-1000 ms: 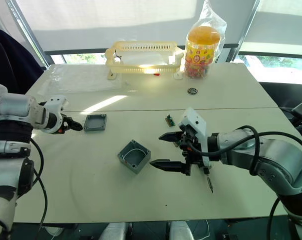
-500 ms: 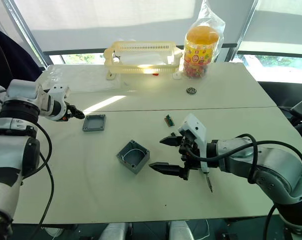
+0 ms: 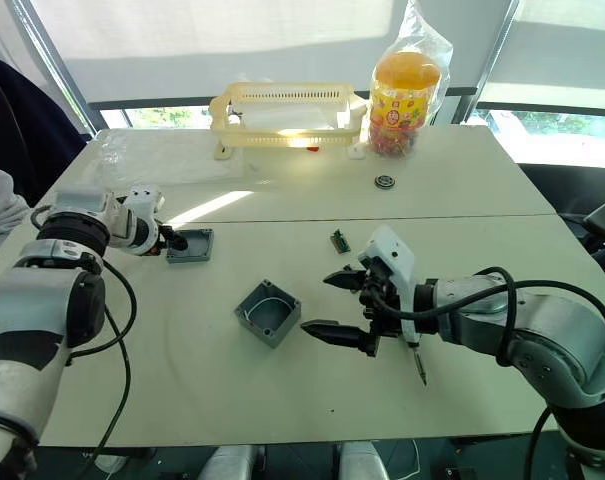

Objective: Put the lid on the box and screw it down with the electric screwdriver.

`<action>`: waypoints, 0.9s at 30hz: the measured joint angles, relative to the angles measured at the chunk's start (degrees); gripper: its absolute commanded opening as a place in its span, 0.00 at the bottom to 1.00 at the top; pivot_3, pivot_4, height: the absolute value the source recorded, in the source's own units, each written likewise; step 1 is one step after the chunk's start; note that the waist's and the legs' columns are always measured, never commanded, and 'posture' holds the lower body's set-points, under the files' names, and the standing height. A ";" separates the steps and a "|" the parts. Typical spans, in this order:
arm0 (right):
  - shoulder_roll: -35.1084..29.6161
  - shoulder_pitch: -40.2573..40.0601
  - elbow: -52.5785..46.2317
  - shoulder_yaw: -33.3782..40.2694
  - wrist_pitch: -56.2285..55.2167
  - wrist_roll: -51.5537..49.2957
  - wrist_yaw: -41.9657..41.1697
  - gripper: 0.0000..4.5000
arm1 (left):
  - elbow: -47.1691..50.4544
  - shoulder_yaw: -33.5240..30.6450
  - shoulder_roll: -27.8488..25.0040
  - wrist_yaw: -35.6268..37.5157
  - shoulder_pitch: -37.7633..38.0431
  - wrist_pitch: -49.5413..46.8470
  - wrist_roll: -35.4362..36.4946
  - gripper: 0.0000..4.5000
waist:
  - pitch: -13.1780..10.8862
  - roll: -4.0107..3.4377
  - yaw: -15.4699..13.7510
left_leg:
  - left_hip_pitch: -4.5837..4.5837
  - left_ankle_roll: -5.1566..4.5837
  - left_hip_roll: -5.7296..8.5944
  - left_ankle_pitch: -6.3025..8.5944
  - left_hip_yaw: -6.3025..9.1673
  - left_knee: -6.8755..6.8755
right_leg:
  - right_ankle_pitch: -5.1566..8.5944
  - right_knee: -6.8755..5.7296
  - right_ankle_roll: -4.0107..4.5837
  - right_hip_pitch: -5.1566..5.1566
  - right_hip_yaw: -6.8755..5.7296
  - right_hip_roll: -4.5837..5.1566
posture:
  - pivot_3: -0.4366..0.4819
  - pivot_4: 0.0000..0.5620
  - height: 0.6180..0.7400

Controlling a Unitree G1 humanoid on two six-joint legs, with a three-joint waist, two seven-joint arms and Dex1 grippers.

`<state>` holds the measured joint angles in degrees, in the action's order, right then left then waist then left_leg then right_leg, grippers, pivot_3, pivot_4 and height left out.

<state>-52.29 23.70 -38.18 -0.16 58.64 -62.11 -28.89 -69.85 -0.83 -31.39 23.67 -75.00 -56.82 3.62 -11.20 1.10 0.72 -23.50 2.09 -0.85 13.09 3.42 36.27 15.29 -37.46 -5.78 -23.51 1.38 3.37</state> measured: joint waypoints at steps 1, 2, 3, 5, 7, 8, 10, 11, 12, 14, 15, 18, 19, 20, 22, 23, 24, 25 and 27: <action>0.00 0.00 0.00 0.18 0.14 -0.07 0.35 1.00 | -0.02 0.00 0.29 0.22 -0.01 0.30 -0.15 0.21 | 0.01 0.01 -0.02 | 0.01 0.00 0.00 0.00 0.00 0.00 | 0.00 -0.01 0.00 0.01 0.00 0.00 | 0.48 0.27 1.00; 0.02 0.00 -0.02 0.47 0.23 -0.12 0.64 1.00 | -0.02 0.06 0.40 0.14 -0.01 0.73 -0.59 0.07 | 0.01 0.00 -0.01 | 0.02 0.00 0.01 0.00 0.00 0.00 | 0.00 -0.01 0.00 0.02 0.00 0.01 | 0.48 0.27 1.00; 0.02 -0.01 -0.04 0.87 0.36 -0.18 1.02 1.00 | -0.18 0.05 0.27 -0.07 -0.01 1.00 -1.00 0.01 | 0.01 -0.01 0.00 | 0.03 0.00 0.01 0.00 -0.01 0.00 | 0.00 -0.02 0.00 0.02 0.00 0.01 | 0.48 0.27 1.00; 0.03 0.00 -0.05 1.18 0.59 -0.31 1.66 1.00 | -0.32 -0.02 0.34 0.01 -0.02 1.05 -1.23 0.01 | 0.02 -0.01 -0.05 | 0.06 0.00 0.01 0.00 0.00 0.00 | 0.00 -0.03 0.00 0.04 0.00 0.01 | 0.48 0.27 1.00; 0.12 0.00 -0.08 1.18 0.80 -0.71 2.10 1.00 | -0.32 -0.04 0.38 0.10 -0.02 0.94 -1.48 0.01 | 0.02 -0.01 -0.02 | 0.06 0.00 0.02 0.00 -0.01 0.01 | 0.00 -0.03 0.00 0.04 0.00 0.02 | 0.48 0.27 1.00; 0.12 0.00 -0.09 1.18 0.90 -0.84 2.28 1.00 | -0.32 -0.12 0.38 0.15 -0.03 0.87 -1.62 0.01 | 0.02 -0.01 -0.02 | 0.06 0.00 0.02 0.00 -0.01 0.00 | 0.00 -0.03 0.00 0.05 0.01 0.02 | 0.48 0.27 1.00; 0.13 0.00 -0.09 1.23 0.95 -1.19 2.71 1.00 | -0.27 -0.35 0.29 0.07 -0.02 0.65 -1.66 0.01 | 0.02 -0.01 0.02 | 0.06 0.00 0.02 0.00 0.00 0.00 | 0.00 -0.04 0.00 0.04 0.00 0.02 | 0.48 0.27 1.00; 0.13 0.00 -0.08 1.34 0.96 -1.24 2.84 1.00 | -0.26 -0.56 0.08 0.01 -0.02 0.46 -1.63 0.01 | 0.02 -0.01 0.03 | 0.06 0.00 0.02 0.00 0.00 0.00 | 0.00 -0.04 0.00 0.04 0.00 0.02 | 0.48 0.27 1.00; 0.12 0.00 -0.07 1.56 0.97 -1.29 2.96 1.00 | -0.22 -0.83 -0.07 -0.06 -0.02 0.20 -1.61 0.01 | 0.02 -0.01 0.03 | 0.06 0.00 0.02 0.00 0.00 0.00 | 0.00 -0.04 0.00 0.04 0.00 0.02 | 0.48 0.27 1.00; 0.25 0.07 0.33 2.86 0.97 -1.58 3.59 1.00 | 0.66 -1.34 -0.37 0.08 0.21 0.01 -1.35 0.01 | 0.02 0.00 0.09 | 0.04 0.00 0.02 0.00 0.00 -0.01 | 0.00 -0.04 0.00 0.02 0.00 0.02 | 0.48 0.27 1.00; 0.88 0.38 0.87 3.53 0.96 -1.70 4.14 1.00 | 1.68 -1.73 -0.72 0.45 0.69 0.52 -1.12 0.01 | 0.01 0.01 0.18 | 0.04 0.00 0.00 0.00 0.00 -0.01 | 0.00 -0.04 0.00 0.01 0.00 0.01 | 0.48 0.27 1.00; 9.23 6.29 8.41 6.34 0.48 -4.44 10.98 1.00 | 16.70 -5.94 -2.28 4.21 6.82 5.28 2.70 0.01 | -0.01 0.04 0.57 | -0.04 0.18 -0.08 -0.10 -0.03 -0.04 | -0.05 -0.15 0.08 -0.18 0.05 0.00 | 0.48 0.27 1.00; 12.38 9.56 12.23 7.65 0.14 -5.22 14.25 1.00 | 24.59 -8.34 -1.94 5.37 9.03 6.58 5.37 0.01 | -0.02 0.04 0.36 | -0.12 0.37 -0.08 -0.21 -0.03 -0.09 | -0.06 -0.19 0.10 -0.29 0.06 0.06 | 0.48 0.27 1.00; 14.20 11.93 14.99 8.79 -0.24 -5.78 16.72 1.00 | 31.08 -10.30 -1.34 6.10 10.24 7.33 7.76 0.01 | -0.01 0.04 0.12 | -0.21 0.41 -0.07 -0.24 -0.03 -0.09 | -0.06 -0.21 0.10 -0.39 0.05 0.08 | 0.48 0.27 1.00; 18.10 15.96 19.40 10.12 -0.41 -6.45 20.61 1.00 | 43.03 -14.63 0.04 5.91 12.73 8.37 11.89 0.01 | 0.00 0.02 -0.14 | -0.25 0.43 0.00 -0.25 -0.05 -0.10 | -0.06 -0.18 0.09 -0.41 0.05 0.15 | 0.48 0.27 1.00; 19.77 17.42 21.23 10.22 -0.55 -6.62 21.98 1.00 | 47.42 -15.97 0.94 5.72 13.82 8.61 13.42 0.01 | 0.01 0.01 -0.16 | -0.25 0.43 0.04 -0.25 -0.08 -0.09 | -0.07 -0.17 0.08 -0.40 0.06 0.19 | 0.48 0.27 1.00; 21.54 18.82 23.10 10.22 -0.63 -6.68 23.13 1.00 | 51.02 -16.74 1.88 5.46 14.98 8.63 14.58 0.01 | 0.02 0.00 -0.14 | -0.25 0.42 0.05 -0.25 -0.09 -0.08 | -0.07 -0.17 0.08 -0.39 0.06 0.20 | 0.48 0.27 1.00; 23.51 20.56 25.29 10.25 -0.84 -6.65 24.38 1.00 | 54.04 -17.17 3.31 5.35 16.20 8.55 15.96 0.01 | 0.02 0.00 -0.12 | -0.25 0.43 0.07 -0.25 -0.11 -0.05 | -0.08 -0.19 0.07 -0.38 0.08 0.20 | 0.48 0.27 1.00; 26.73 24.15 28.82 10.13 -1.21 -6.37 26.11 1.00 | 57.63 -16.79 5.85 5.30 18.19 8.36 18.19 0.01 | 0.02 0.00 -0.06 | -0.24 0.45 0.08 -0.27 -0.09 -0.02 | -0.08 -0.27 0.07 -0.39 0.07 0.18 | 0.48 0.27 1.00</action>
<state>-25.56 47.84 -9.35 9.98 57.43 -68.49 -2.78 -12.22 -17.62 -25.55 28.97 -56.81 -48.46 21.80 -11.18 1.10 0.66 -23.75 2.55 -0.77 12.82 3.32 36.25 15.21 -37.73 -5.71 -23.90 1.45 3.55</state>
